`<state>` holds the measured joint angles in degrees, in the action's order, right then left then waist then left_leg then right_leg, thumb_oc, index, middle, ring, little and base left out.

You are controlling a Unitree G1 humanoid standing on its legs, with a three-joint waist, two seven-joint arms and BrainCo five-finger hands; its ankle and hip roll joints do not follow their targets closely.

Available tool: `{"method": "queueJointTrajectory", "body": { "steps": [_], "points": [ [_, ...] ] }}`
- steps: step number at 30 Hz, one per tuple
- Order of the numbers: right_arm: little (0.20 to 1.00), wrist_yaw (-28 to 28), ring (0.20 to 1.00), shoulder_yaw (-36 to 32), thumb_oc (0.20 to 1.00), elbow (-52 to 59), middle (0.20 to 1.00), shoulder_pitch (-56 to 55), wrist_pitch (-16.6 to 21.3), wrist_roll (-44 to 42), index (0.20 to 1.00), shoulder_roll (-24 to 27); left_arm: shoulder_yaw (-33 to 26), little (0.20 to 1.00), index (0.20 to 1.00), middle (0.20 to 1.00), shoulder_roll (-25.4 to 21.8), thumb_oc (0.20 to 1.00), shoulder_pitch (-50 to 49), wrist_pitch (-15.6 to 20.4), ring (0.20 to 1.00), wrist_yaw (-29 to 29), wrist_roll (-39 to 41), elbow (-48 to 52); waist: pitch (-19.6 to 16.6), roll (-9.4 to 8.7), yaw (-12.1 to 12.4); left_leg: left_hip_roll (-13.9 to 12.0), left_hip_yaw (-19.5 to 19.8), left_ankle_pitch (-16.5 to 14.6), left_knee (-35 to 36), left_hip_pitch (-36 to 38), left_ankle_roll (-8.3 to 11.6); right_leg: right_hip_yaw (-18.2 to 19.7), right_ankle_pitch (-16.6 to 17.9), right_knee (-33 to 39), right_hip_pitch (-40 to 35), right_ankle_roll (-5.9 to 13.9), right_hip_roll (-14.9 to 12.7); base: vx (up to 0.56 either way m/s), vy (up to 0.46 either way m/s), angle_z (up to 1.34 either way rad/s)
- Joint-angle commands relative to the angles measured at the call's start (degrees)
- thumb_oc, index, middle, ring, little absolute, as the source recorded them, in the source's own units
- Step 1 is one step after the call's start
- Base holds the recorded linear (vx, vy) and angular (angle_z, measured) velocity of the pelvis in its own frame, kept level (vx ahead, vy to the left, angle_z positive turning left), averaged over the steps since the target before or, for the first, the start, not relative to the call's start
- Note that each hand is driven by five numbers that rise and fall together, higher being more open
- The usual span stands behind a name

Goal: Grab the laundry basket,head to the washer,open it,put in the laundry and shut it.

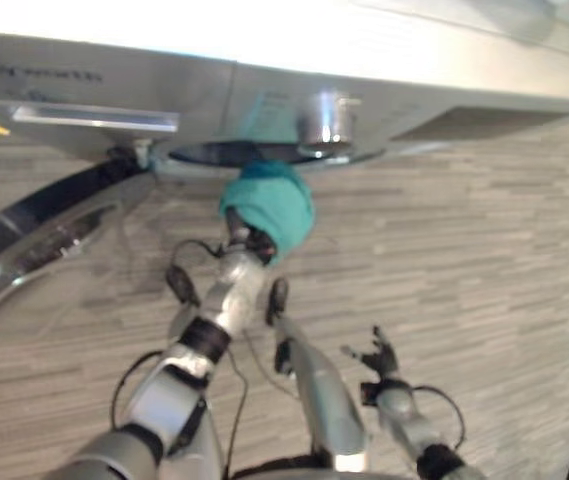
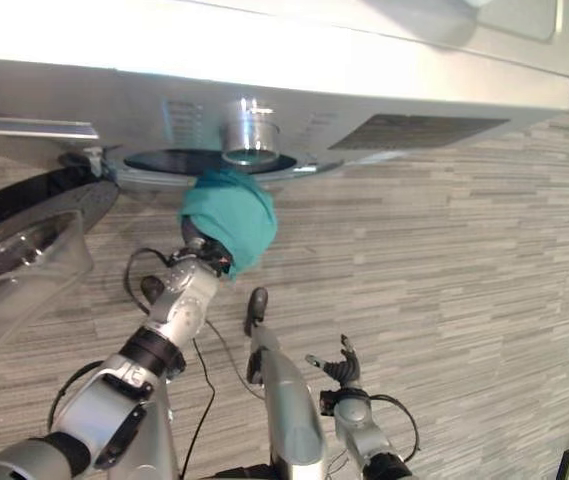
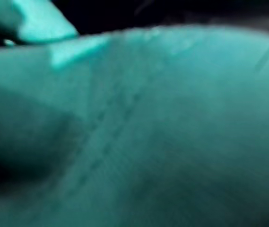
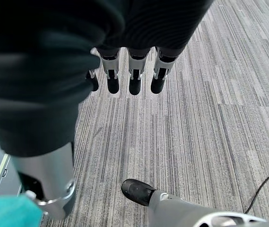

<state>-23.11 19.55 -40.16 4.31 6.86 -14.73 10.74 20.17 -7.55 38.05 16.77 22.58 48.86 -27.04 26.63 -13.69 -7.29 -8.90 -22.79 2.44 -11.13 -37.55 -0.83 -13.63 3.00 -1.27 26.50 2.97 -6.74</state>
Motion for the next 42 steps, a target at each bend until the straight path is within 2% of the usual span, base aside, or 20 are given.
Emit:
{"method": "queueJointTrajectory", "body": {
  "steps": [1,7,12,21,24,29,36,37,42],
  "points": [
    [1.000,-0.56,1.000,-1.66,1.000,2.75,1.000,-2.05,0.65,-0.98,1.000,1.41,-0.44,0.200,0.200,0.200,3.82,0.200,3.18,5.16,0.200,-0.24,1.11,5.20,-1.38,1.49,-0.02,1.82,0.80,1.57,7.01,-0.55,0.54,-3.06,-6.92,-5.95,-1.99,1.23,-0.57,0.01,0.020,-0.05],
    [1.000,-0.67,1.000,-1.60,1.000,3.38,1.000,-1.75,0.61,-0.68,1.000,1.26,-2.12,0.200,0.200,0.200,4.49,0.200,4.68,6.17,0.200,0.13,2.48,5.33,-1.34,1.08,-0.45,1.95,0.41,0.98,6.96,-1.36,0.41,-2.21,-5.90,-4.95,-1.58,1.72,-0.66,0.00,0.034,-0.06],
    [1.000,-0.35,1.000,-0.18,1.000,6.11,1.000,-1.31,1.06,-1.18,1.000,1.40,-6.24,0.200,0.200,0.200,7.07,0.200,11.17,9.91,0.200,2.60,6.11,3.00,-0.85,0.17,-1.42,2.07,-0.30,0.17,6.94,-3.02,0.32,-1.41,-4.12,-3.06,-0.66,2.73,-1.05,-0.01,0.043,-0.10],
    [1.000,-0.21,1.000,1.77,1.000,8.68,1.000,-0.99,1.42,-2.19,1.000,2.23,-3.36,0.200,0.200,0.200,11.81,0.200,15.78,11.92,0.200,3.48,5.57,5.73,-0.27,-1.17,-2.50,2.43,-0.62,-0.32,7.97,-3.59,0.19,-1.59,-2.60,-1.12,-0.99,3.78,-1.18,0.01,0.006,0.00],
    [1.000,-0.67,1.000,2.18,1.000,10.58,1.000,-0.25,1.72,-3.38,1.000,2.91,-1.44,0.200,0.200,0.200,13.76,0.200,17.45,11.84,0.200,3.49,6.69,4.18,-0.16,-1.89,-3.02,2.37,-0.95,-0.54,8.34,-3.59,0.18,-1.30,-1.76,-0.06,-1.28,4.24,-1.18,0.03,0.004,0.02],
    [1.000,-1.00,1.000,2.44,1.000,12.69,1.000,0.10,2.22,-4.40,1.000,3.81,-1.99,0.200,0.200,0.200,14.82,0.200,20.53,12.85,0.200,3.88,8.50,1.34,-0.21,-2.72,-3.95,2.40,-1.84,-0.91,8.75,-3.35,0.08,-0.35,-0.39,1.11,-1.36,5.03,-1.21,0.02,0.028,-0.06],
    [1.000,-2.59,1.000,0.53,1.000,12.44,1.000,1.68,2.31,-5.84,1.000,4.79,-5.17,0.200,0.200,0.200,14.76,0.200,23.50,15.90,0.200,4.31,12.65,0.13,-1.23,-4.93,-5.66,1.50,-2.98,-1.75,8.49,-4.69,0.17,1.17,3.02,4.06,-1.46,6.69,-1.15,0.02,0.012,-0.25],
    [1.000,-2.58,1.000,0.54,1.000,12.36,1.000,1.78,2.32,-5.89,1.000,4.80,-5.17,0.200,0.200,0.200,14.72,0.200,23.52,15.91,0.200,4.28,12.70,0.13,-1.27,-4.90,-5.65,1.48,-2.95,-1.96,8.43,-4.74,0.18,1.23,3.08,4.15,-1.46,6.77,-1.13,0.01,-0.019,-0.17],
    [1.000,-4.22,1.000,-1.17,1.000,14.88,1.000,5.13,3.56,-7.12,1.000,6.39,-3.39,0.200,0.200,0.200,15.34,0.200,23.11,15.68,0.200,4.29,11.48,0.49,-0.96,-7.24,-6.27,0.32,-3.25,-2.17,8.16,-6.87,0.27,2.52,5.02,6.17,0.33,7.41,-0.87,0.02,-0.031,-0.03]
  ]
}}
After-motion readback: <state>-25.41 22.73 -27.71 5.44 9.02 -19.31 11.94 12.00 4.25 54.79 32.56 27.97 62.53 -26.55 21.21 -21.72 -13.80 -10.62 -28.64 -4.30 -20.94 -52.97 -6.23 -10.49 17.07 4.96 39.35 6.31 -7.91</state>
